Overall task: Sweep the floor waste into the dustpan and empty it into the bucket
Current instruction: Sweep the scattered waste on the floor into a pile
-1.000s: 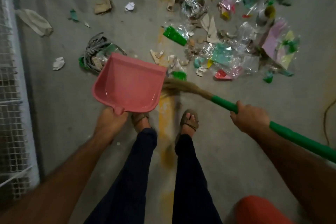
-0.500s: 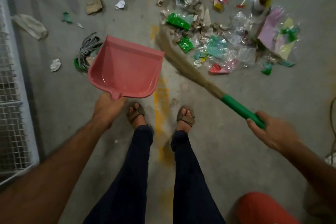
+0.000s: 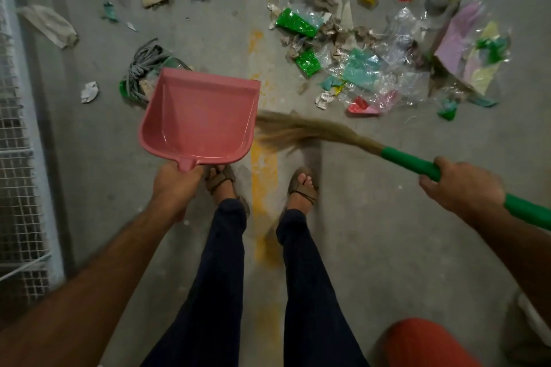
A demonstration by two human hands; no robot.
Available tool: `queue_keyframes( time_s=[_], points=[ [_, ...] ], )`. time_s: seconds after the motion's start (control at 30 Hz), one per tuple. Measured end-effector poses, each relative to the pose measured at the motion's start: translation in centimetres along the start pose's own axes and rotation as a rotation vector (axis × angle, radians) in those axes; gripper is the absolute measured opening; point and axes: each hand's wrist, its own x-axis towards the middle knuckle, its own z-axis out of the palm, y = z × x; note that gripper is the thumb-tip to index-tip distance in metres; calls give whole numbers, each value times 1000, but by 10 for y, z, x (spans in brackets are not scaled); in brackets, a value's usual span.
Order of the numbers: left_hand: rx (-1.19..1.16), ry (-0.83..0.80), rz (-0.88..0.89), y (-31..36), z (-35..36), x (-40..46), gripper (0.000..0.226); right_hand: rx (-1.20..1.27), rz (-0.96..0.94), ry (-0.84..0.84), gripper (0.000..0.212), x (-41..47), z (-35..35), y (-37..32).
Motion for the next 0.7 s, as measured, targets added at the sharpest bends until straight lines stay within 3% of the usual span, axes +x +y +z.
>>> queue_keyframes(
  time_s=[0.27,0.4,0.57,0.7],
  points=[
    [-7,77,-20,-2,-20,-2,15,204,-42,121,43,-23,-28,-3],
    [-63,212,-46,-2,-42,-1,18,324,-206,22,44,-64,-7,-43],
    [-113,240,-59,-25,-56,9,21,185,-369,-74,39,-61,8,-145],
    [-59,221,-115,-50,-71,22,24,29,-303,-101,40,-23,-3,-184]
  ],
)
